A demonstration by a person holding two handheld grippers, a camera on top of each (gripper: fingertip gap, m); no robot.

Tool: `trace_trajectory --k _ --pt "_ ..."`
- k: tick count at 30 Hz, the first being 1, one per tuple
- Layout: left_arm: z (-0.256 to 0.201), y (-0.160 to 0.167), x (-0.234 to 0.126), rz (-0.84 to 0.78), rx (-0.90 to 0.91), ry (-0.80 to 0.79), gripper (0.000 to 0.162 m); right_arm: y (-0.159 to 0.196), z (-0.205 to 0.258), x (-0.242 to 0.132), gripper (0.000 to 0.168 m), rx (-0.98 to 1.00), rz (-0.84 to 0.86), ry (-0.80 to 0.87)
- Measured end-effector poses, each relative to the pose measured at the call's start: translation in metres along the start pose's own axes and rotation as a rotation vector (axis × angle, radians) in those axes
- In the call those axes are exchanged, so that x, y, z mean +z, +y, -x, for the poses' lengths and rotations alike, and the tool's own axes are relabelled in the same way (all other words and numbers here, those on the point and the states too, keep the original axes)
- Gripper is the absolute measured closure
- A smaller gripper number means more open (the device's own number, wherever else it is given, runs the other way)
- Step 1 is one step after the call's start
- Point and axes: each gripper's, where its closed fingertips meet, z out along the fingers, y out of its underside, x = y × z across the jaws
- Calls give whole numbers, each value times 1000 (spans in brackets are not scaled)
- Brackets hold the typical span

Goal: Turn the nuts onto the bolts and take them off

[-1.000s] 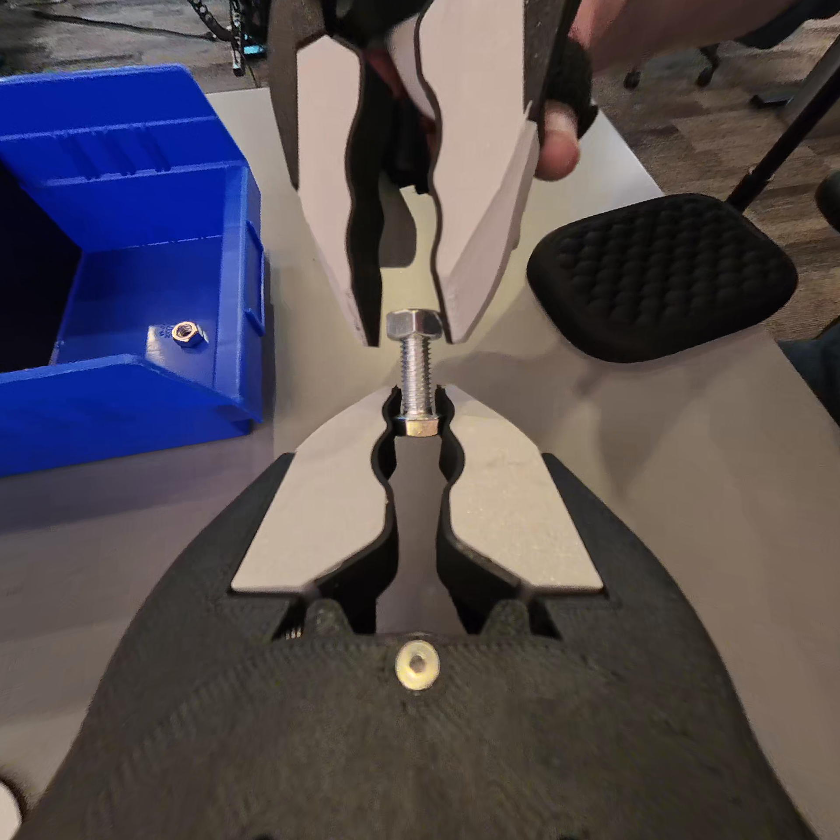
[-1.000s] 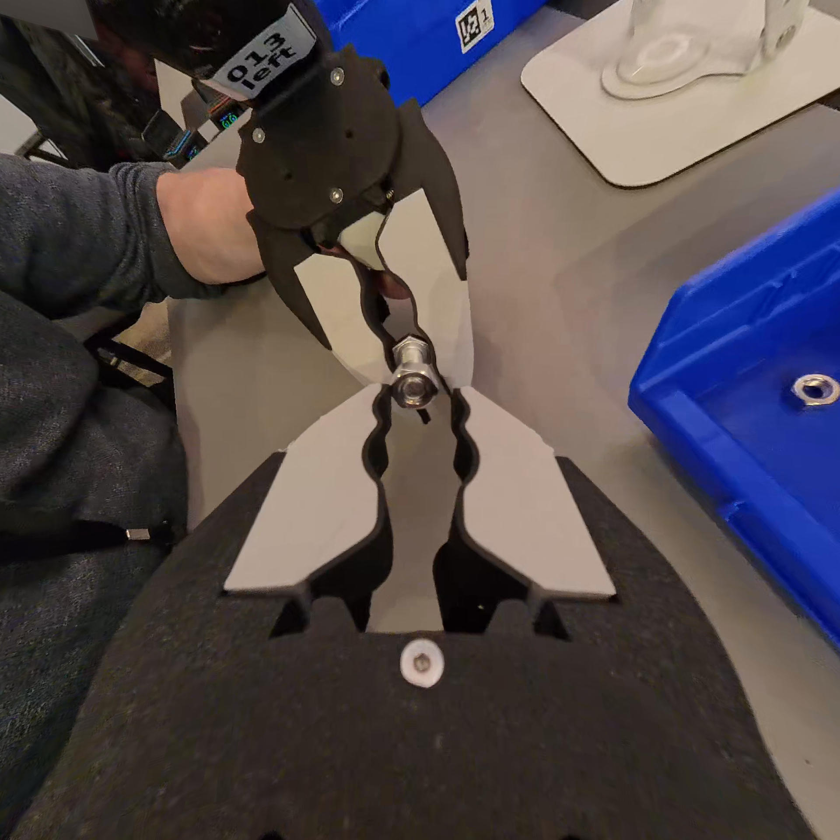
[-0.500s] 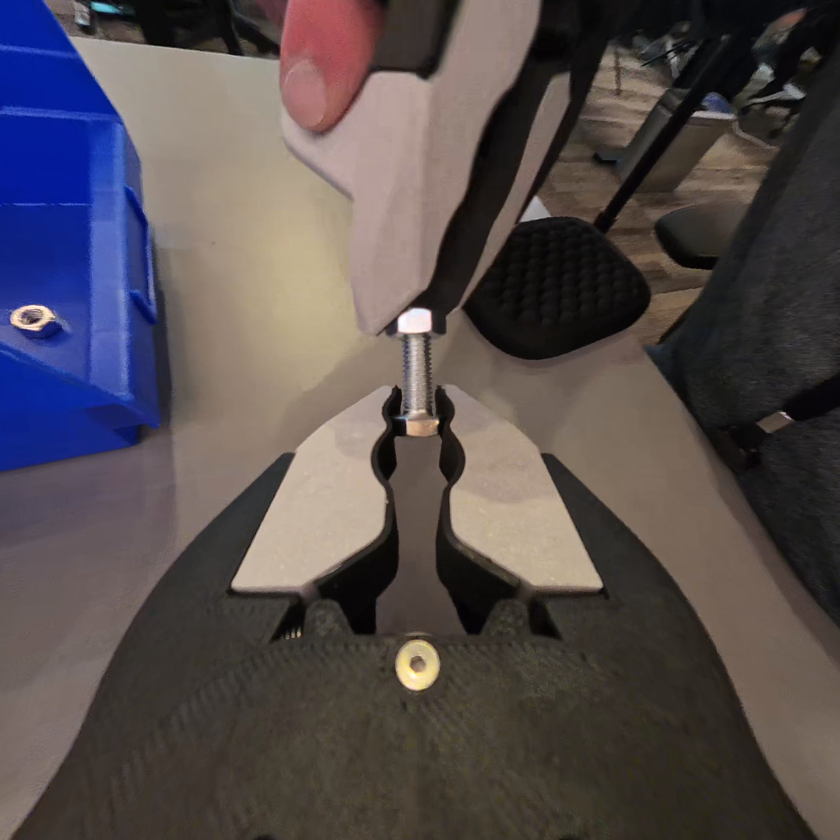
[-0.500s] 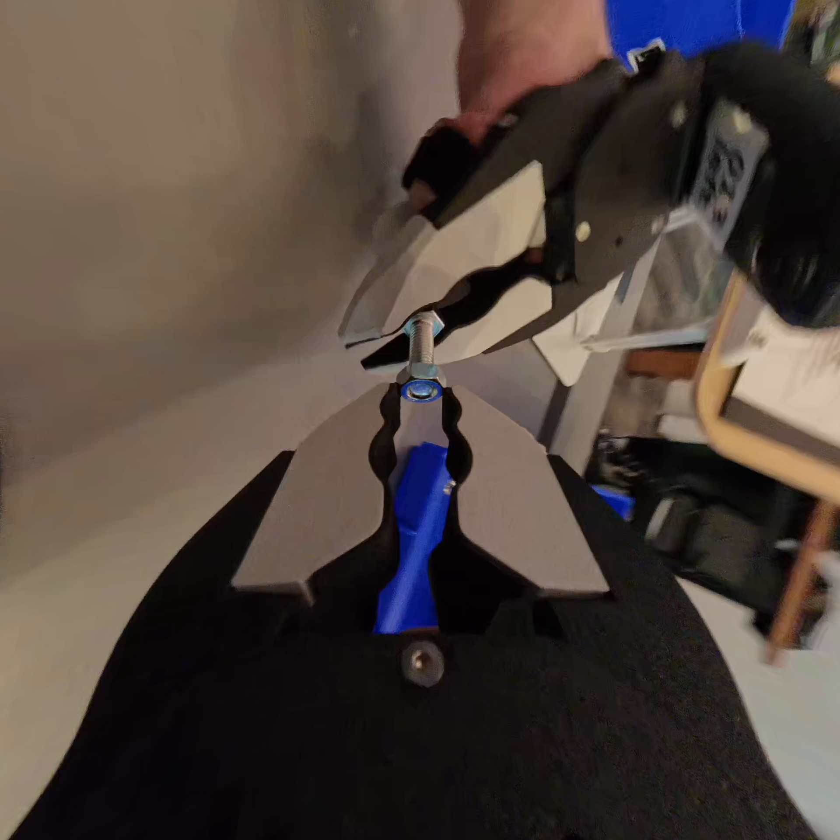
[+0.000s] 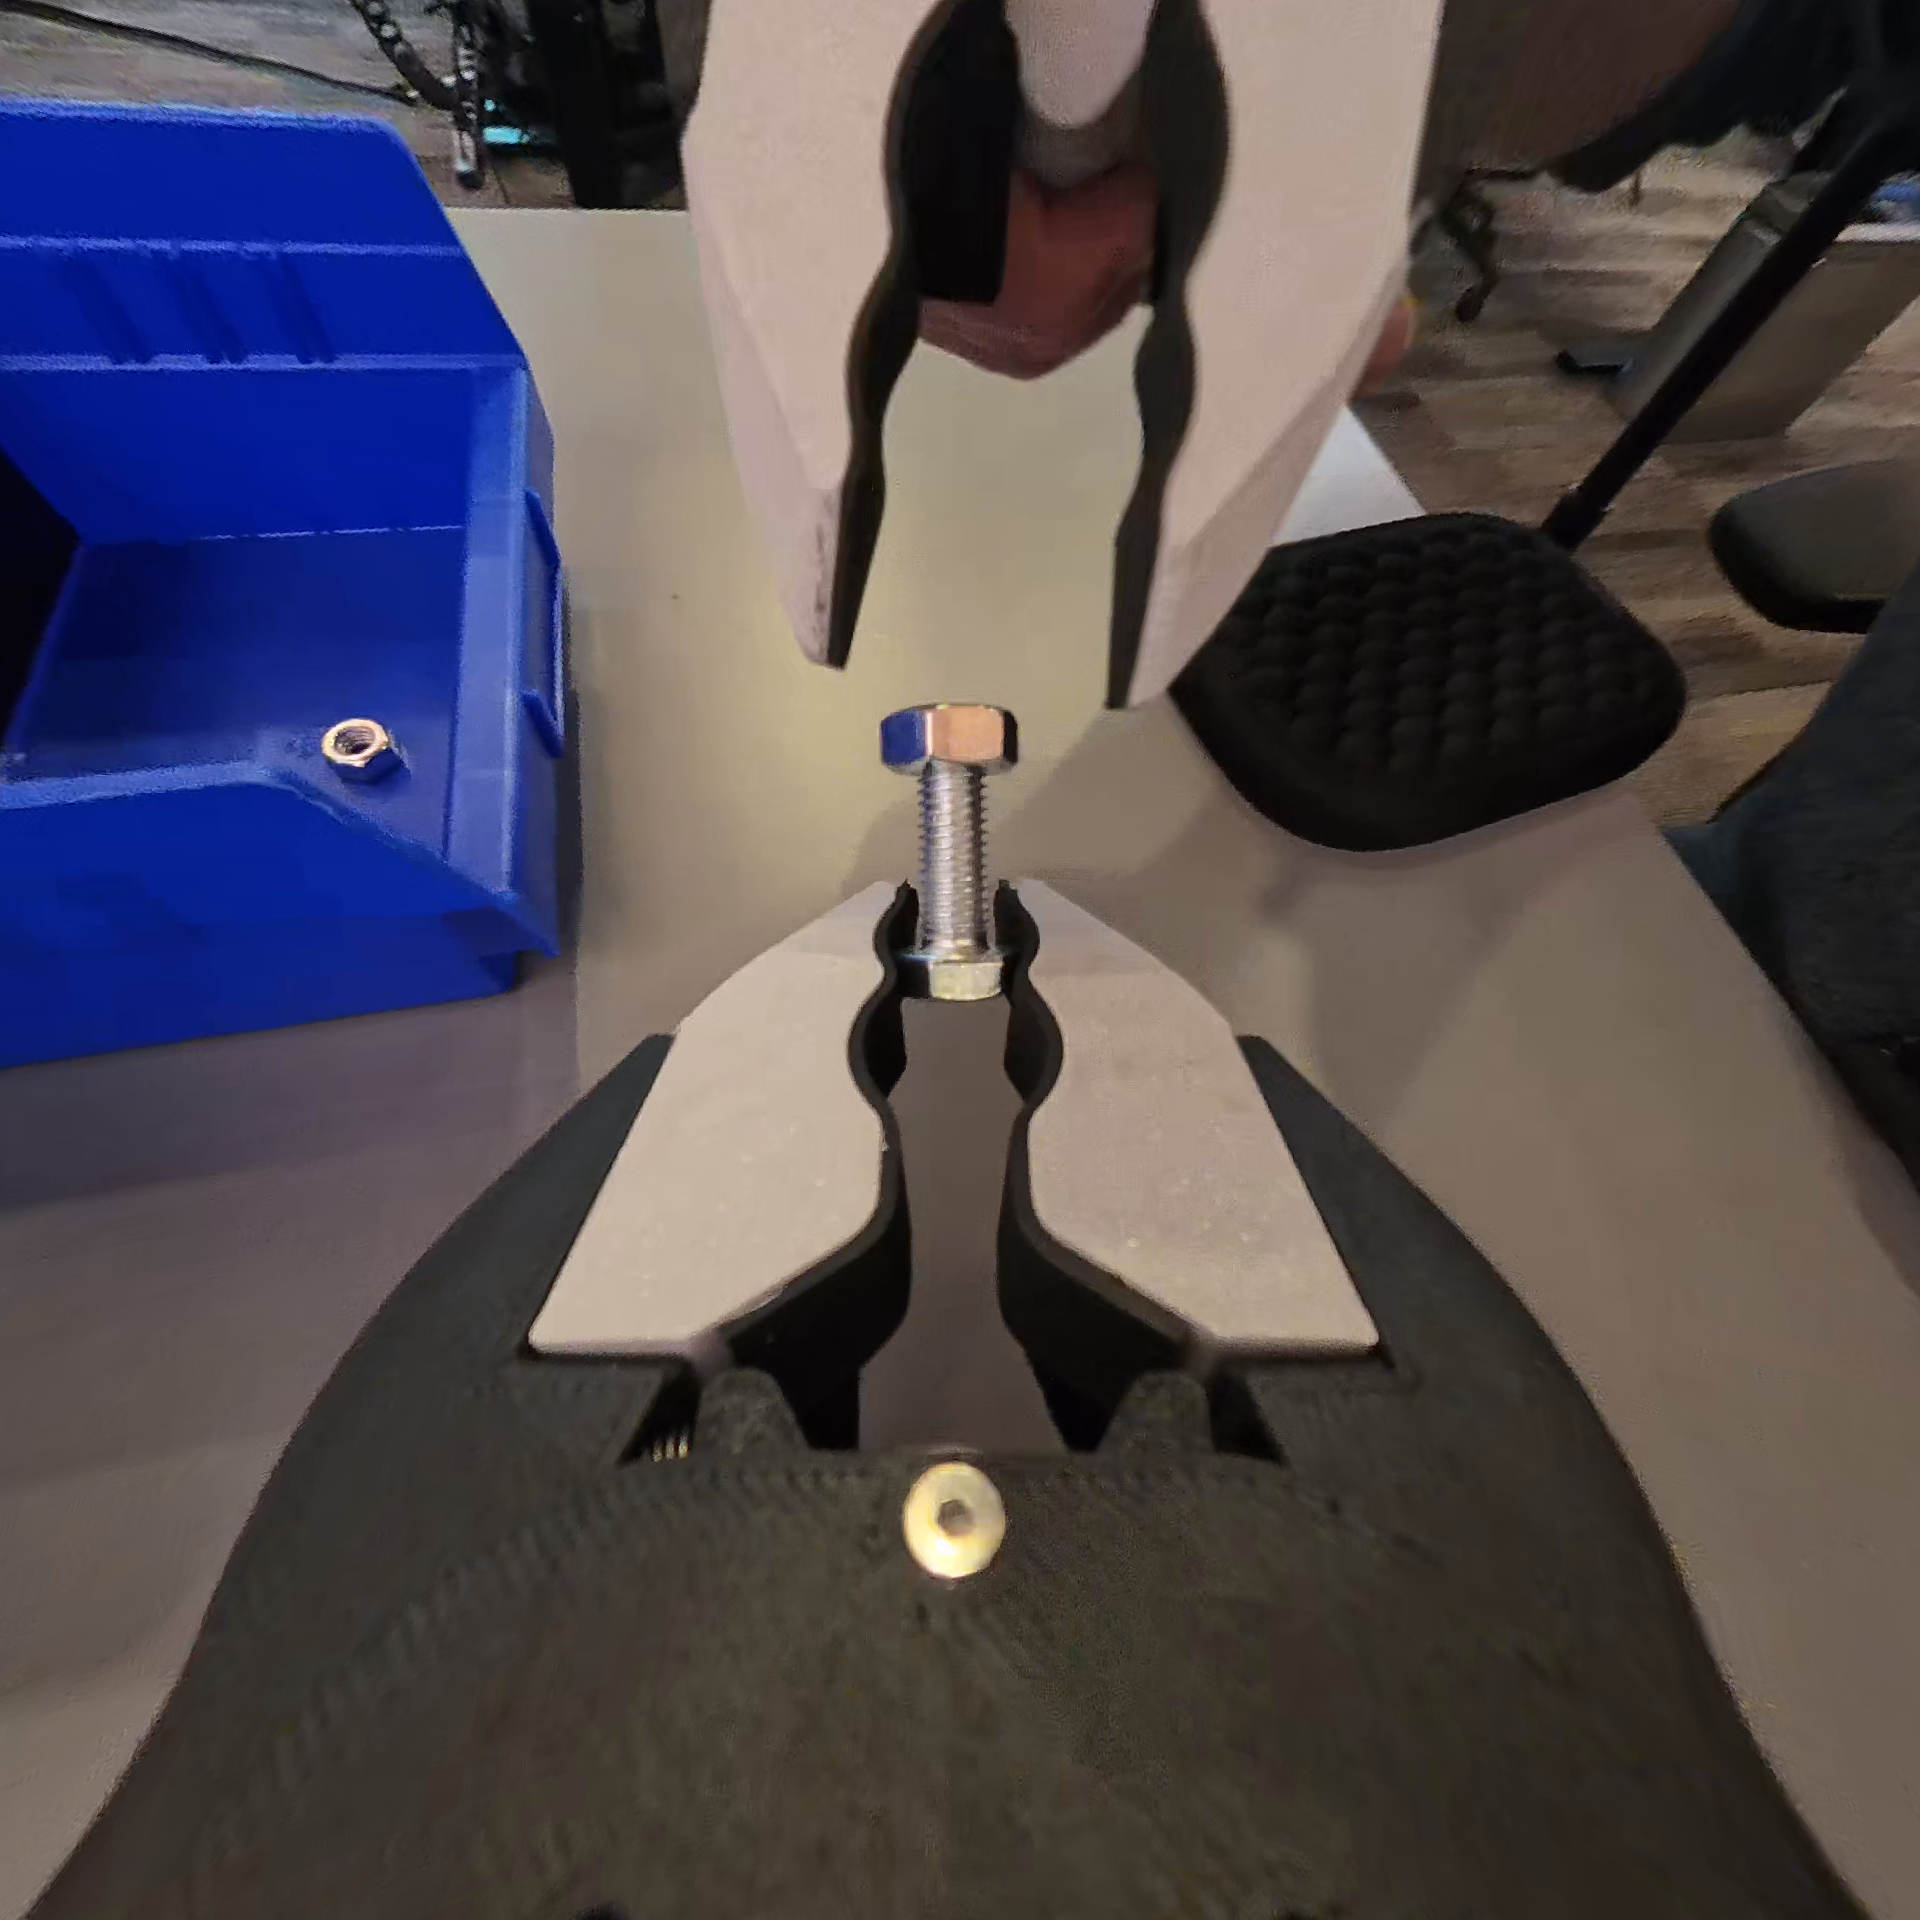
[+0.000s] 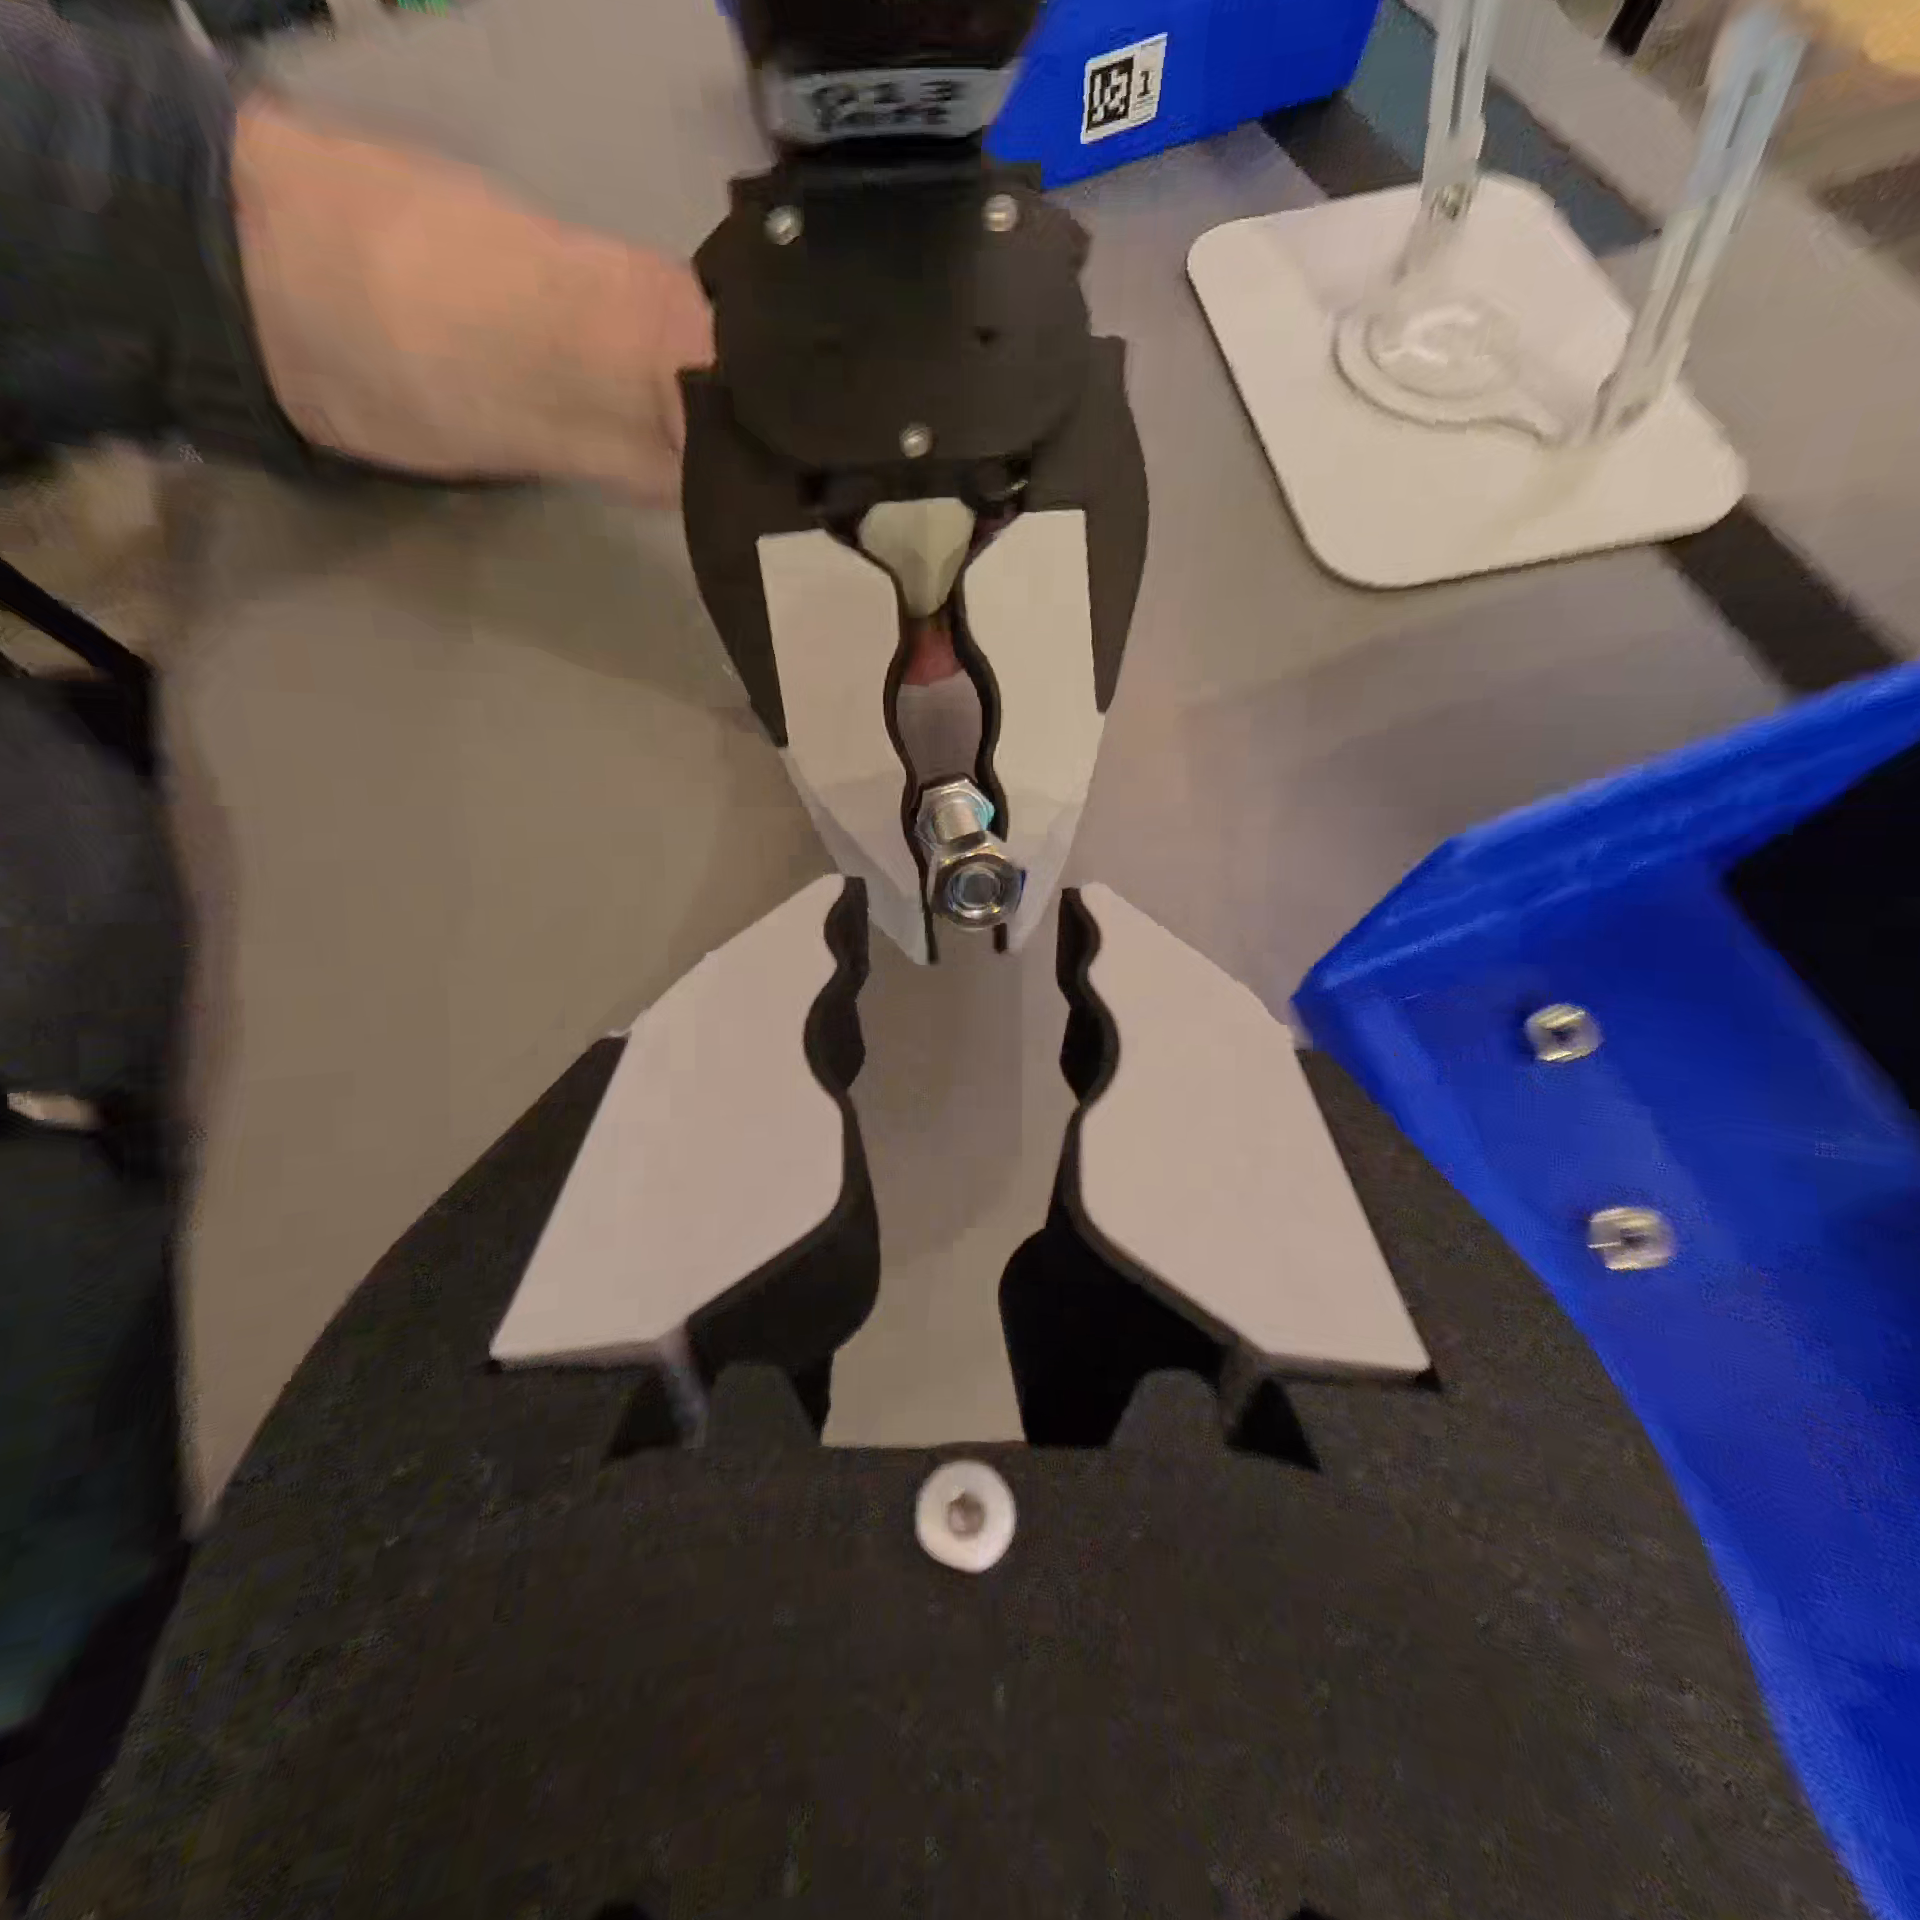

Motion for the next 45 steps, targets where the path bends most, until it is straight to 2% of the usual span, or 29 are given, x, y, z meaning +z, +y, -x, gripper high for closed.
trace_trajectory --k 3,6,10,14,16,18,25,27,29,32,34,36,41,45 --pt "-1 -2 3 7 30 -32 147 4 -5 2 136 236 -61 -37" --pt "1 -3 4 24 60 -74 147 11 -2 8 136 382 -66 -88" --pt "2 0 6 42 67 -87 147 11 1 12 149 415 -87 -115" --pt "1 2 6 48 62 -74 147 11 3 14 151 323 -67 -95" --pt "-1 1 5 40 47 -47 147 9 4 14 151 207 -48 -75" --pt "-6 1 5 34 32 -3 147 9 6 14 150 -1 6 -31" --pt "-22 7 9 21 -20 144 148 16 5 14 151 -952 305 144" --pt "-23 7 10 18 -32 163 148 14 5 14 151 -1080 347 157" --pt "-23 7 9 10 -34 165 148 13 4 14 151 -1082 354 151" --pt "-18 5 7 -3 -36 139 147 7 2 10 135 -967 303 158" --pt "-12 5 5 -5 -37 111 147 2 0 6 127 -771 240 149" --pt "-8 3 4 -15 -28 81 147 -2 -5 3 128 -508 163 140" --pt "-2 0 4 -6 1 9 147 5 -2 2 132 101 -2 -20" --pt "-2 -2 6 1 25 -23 147 14 -3 8 136 324 -46 -70"
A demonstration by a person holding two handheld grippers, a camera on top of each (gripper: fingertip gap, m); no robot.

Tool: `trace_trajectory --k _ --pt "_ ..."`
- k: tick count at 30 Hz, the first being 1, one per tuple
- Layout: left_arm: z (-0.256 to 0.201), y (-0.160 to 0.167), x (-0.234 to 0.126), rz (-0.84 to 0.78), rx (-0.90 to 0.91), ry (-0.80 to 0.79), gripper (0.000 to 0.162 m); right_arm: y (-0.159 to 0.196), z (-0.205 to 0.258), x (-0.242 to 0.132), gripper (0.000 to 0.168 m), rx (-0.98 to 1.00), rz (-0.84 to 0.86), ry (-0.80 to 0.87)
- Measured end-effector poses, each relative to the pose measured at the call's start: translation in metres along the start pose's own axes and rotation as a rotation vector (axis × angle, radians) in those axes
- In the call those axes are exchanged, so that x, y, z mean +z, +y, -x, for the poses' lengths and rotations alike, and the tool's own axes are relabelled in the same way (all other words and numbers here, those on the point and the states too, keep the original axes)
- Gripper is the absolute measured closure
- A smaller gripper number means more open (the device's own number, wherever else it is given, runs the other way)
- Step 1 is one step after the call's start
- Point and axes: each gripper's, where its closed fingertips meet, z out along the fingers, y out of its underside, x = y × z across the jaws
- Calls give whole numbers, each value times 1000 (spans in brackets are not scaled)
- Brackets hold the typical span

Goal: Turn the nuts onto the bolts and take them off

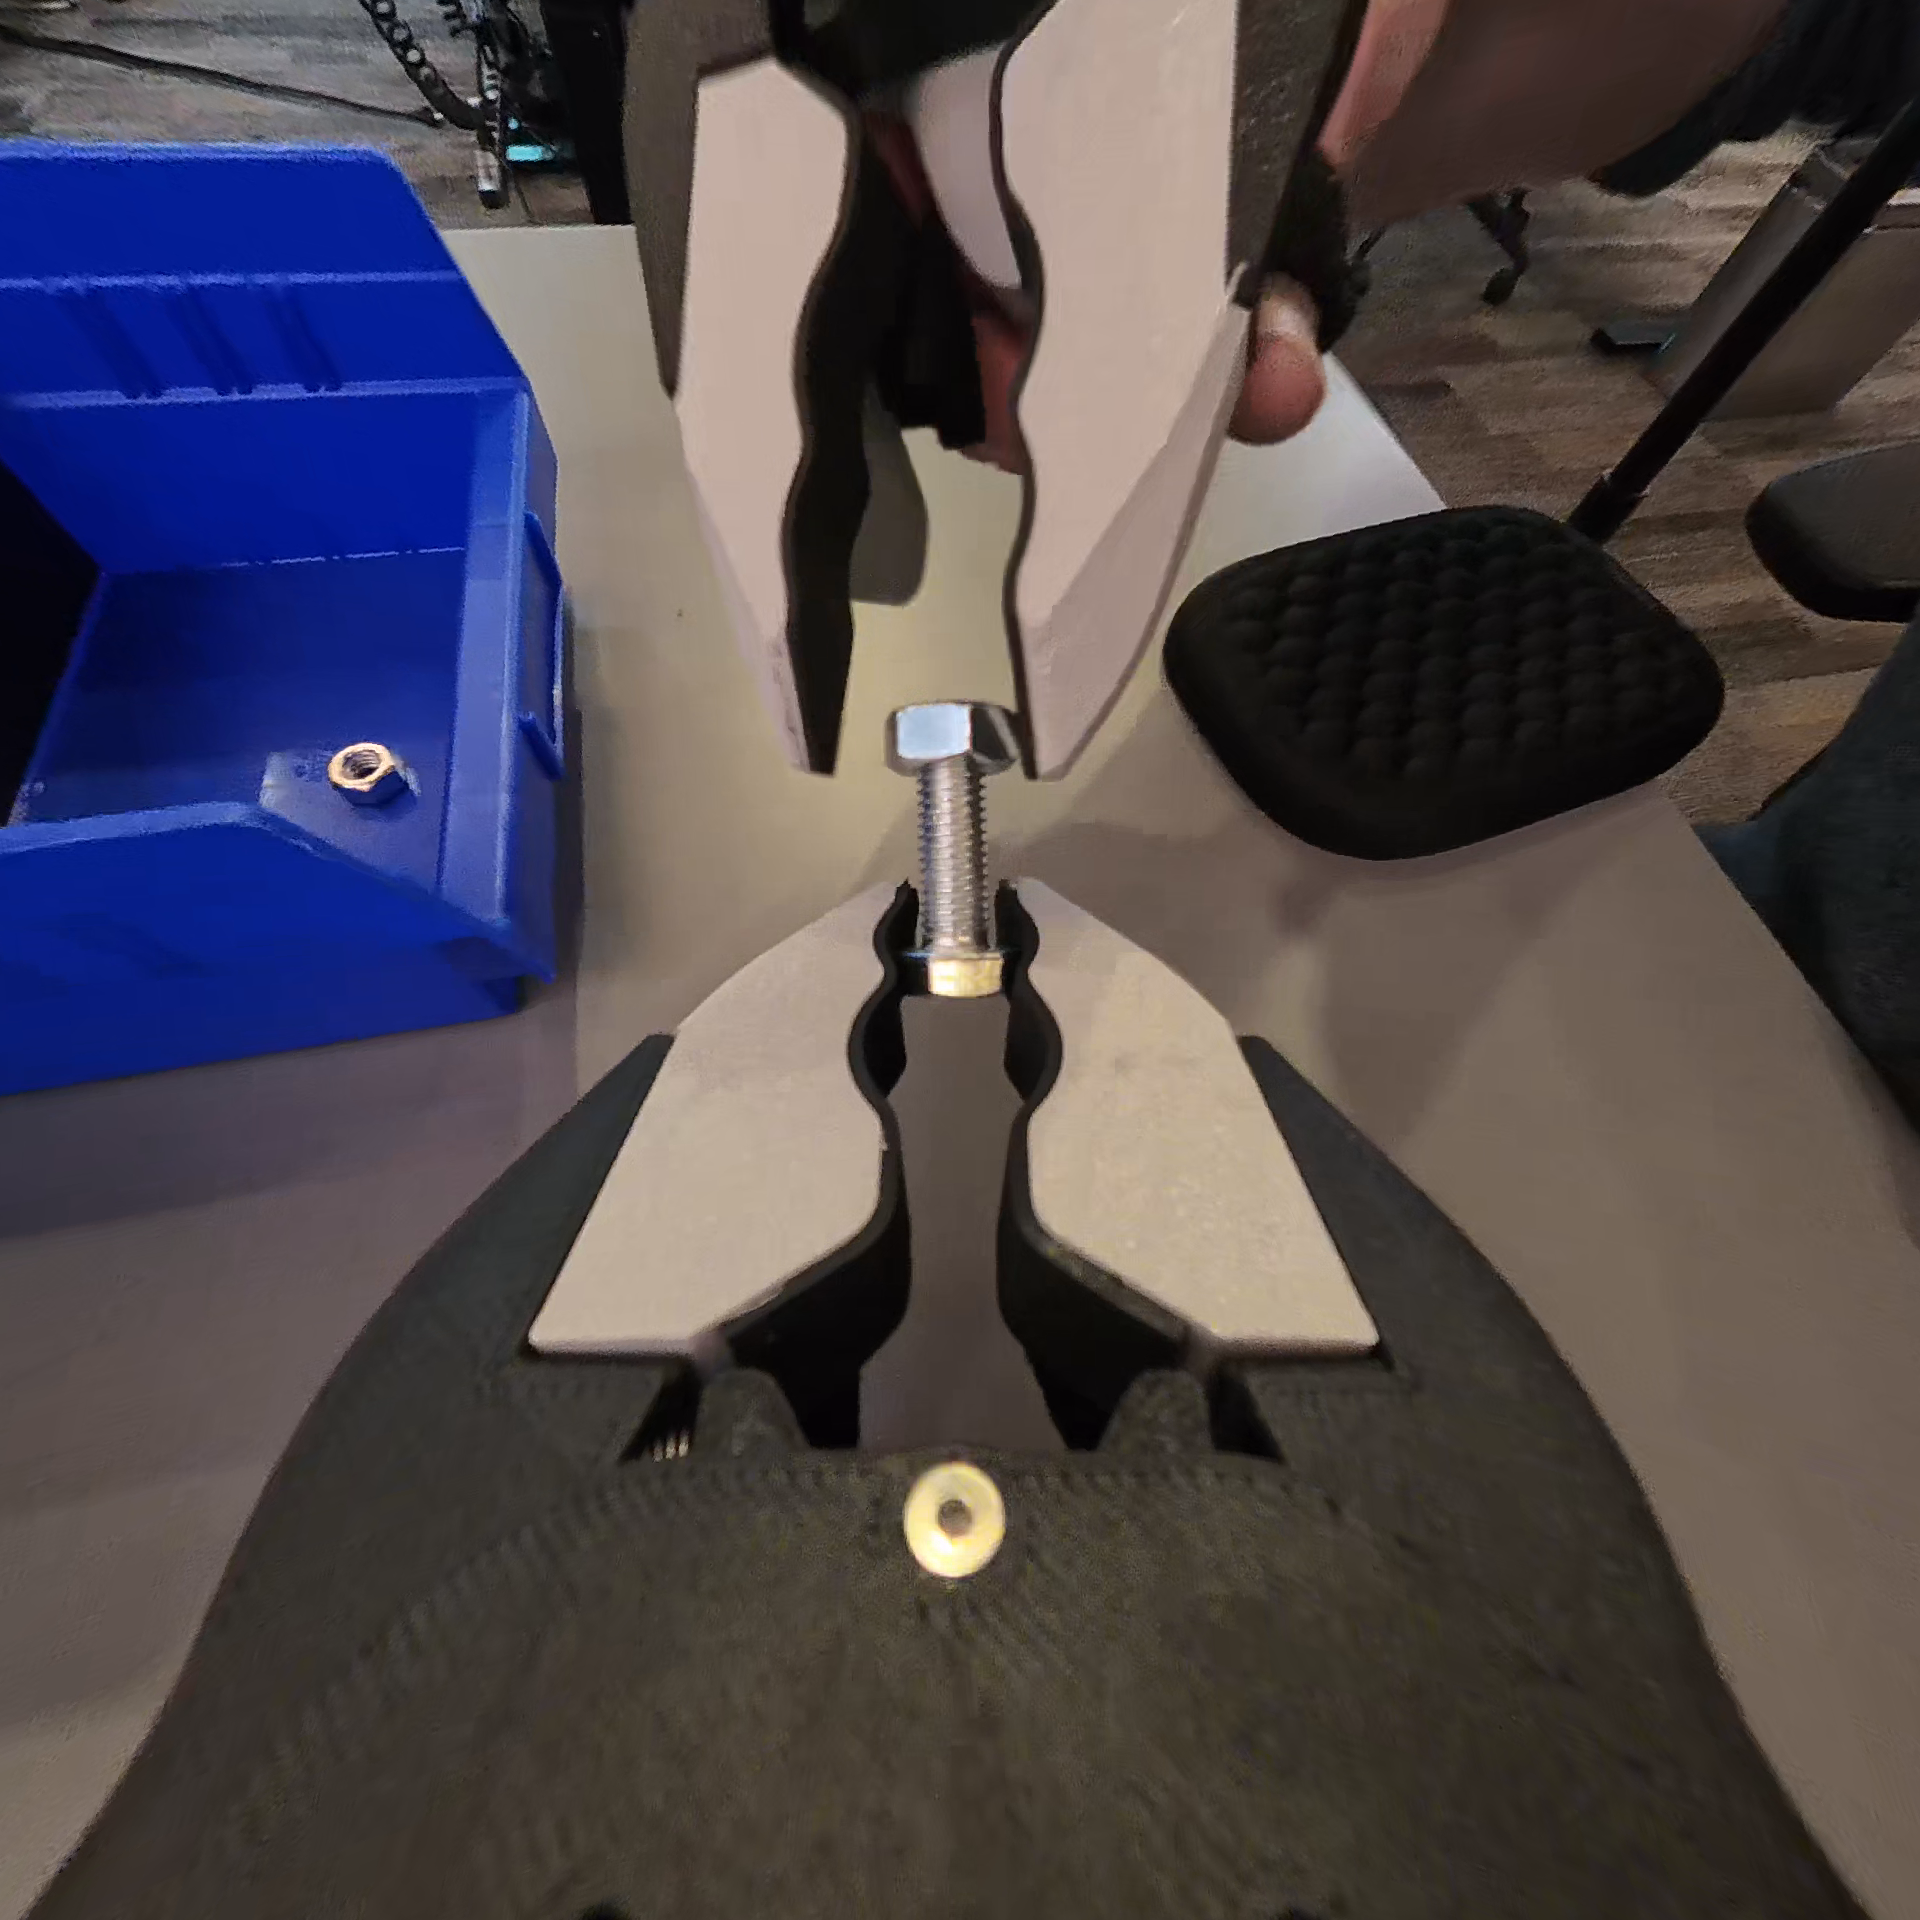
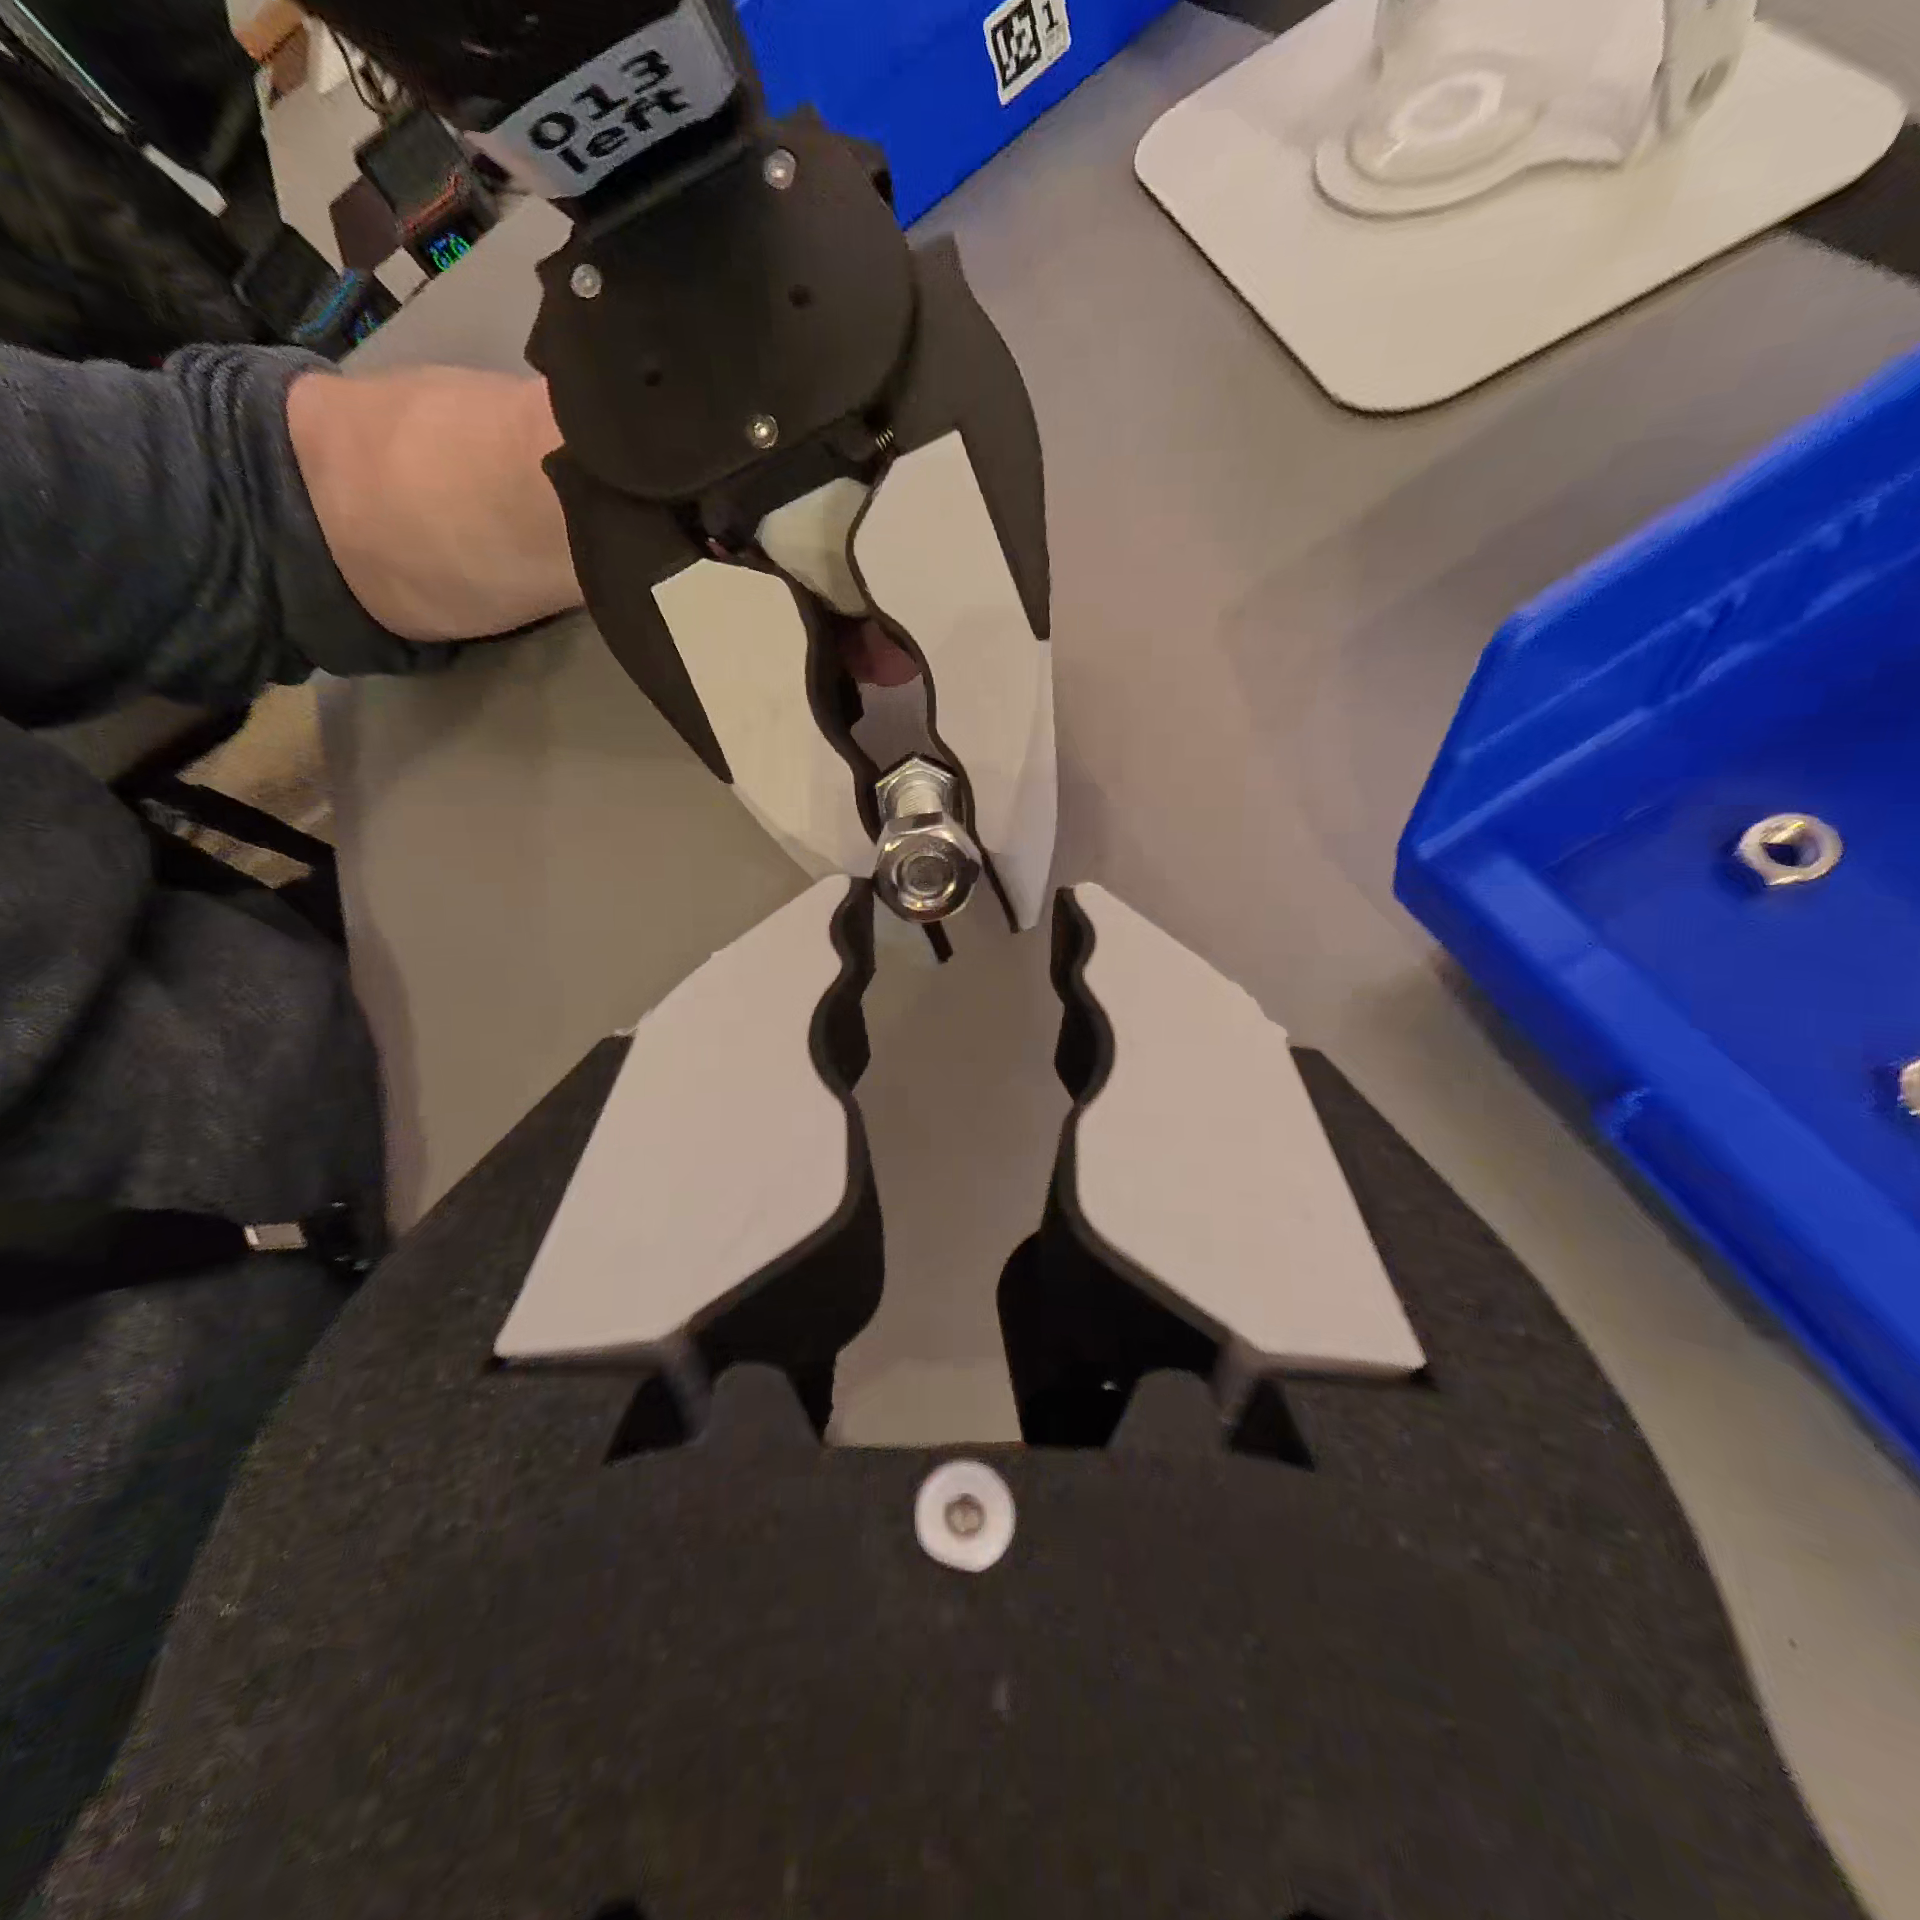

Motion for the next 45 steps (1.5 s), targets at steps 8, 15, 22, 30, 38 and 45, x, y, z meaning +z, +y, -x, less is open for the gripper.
trace_trajectory --k 8,15,22,30,38,45 --pt "0 4 3 28 16 -10 147 0 5 5 149 -38 -8 -19" --pt "-9 2 2 -3 -24 80 148 -2 9 4 149 -697 168 143" --pt "-17 4 1 -46 -102 204 147 -2 4 6 149 -1499 388 355" --pt "-7 -3 -6 -89 -94 151 147 -15 7 -4 129 -1041 207 287" --pt "-2 -8 -5 -61 -3 27 147 -10 6 -7 132 -94 -19 -22" --pt "-1 -4 -1 -28 23 1 147 -4 10 3 151 -21 -17 -68"
